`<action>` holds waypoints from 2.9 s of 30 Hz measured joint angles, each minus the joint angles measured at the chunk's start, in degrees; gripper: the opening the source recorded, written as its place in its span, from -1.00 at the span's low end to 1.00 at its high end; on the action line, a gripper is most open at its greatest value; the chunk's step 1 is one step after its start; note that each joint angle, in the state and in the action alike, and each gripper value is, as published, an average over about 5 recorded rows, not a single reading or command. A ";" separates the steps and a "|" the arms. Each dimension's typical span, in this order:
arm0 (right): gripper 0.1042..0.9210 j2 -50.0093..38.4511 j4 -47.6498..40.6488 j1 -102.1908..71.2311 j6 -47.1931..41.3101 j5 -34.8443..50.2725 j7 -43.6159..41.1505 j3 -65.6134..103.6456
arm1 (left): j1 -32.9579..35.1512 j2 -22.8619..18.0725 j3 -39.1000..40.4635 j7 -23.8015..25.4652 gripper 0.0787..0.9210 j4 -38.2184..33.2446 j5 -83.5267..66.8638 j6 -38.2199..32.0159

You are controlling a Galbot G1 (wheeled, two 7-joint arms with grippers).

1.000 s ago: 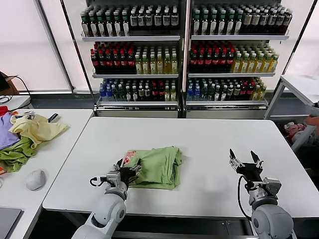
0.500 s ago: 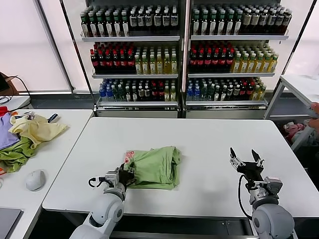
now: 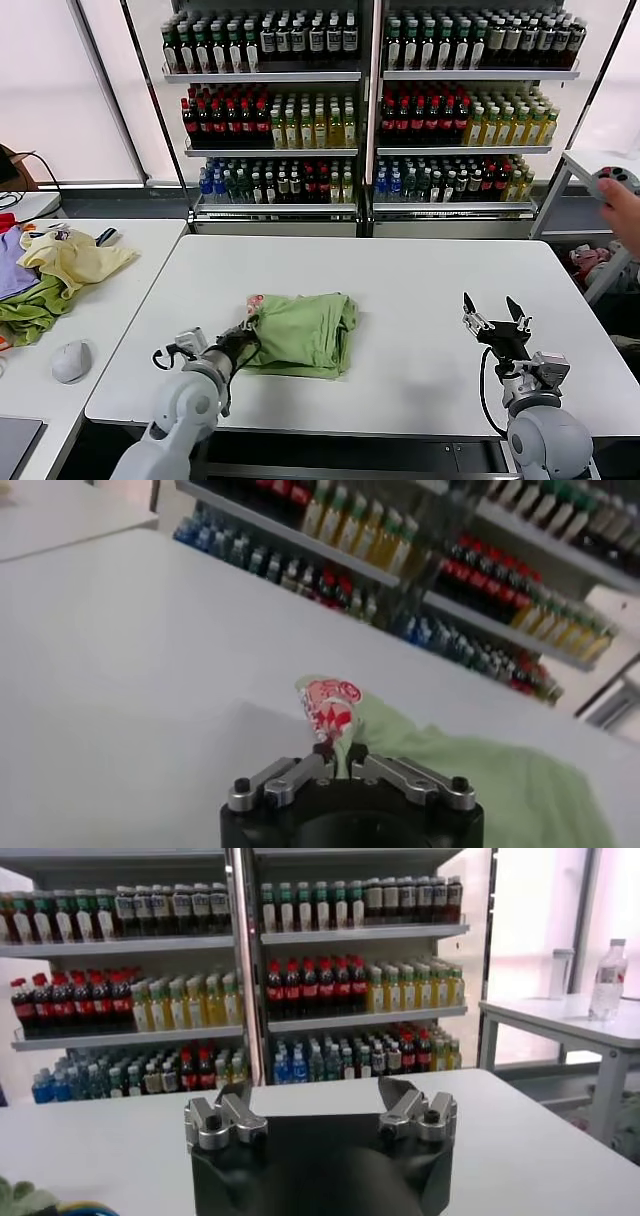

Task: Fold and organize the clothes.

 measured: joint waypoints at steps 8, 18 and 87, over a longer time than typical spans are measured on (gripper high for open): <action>0.76 0.24 -0.33 0.78 0.31 0.08 -0.08 -0.43 | -0.83 6.22 -8.38 -0.15 -0.89 -2.76 -8.40 1.08; 0.76 1.54 0.45 0.83 0.41 -0.65 -0.10 -1.29 | -1.89 10.72 -11.43 -0.56 -0.89 -7.71 -7.21 1.69; 0.54 14.90 -29.74 24.25 -5.96 0.35 6.41 -22.12 | 7.01 -1.56 9.53 0.67 0.77 -6.65 38.72 -17.98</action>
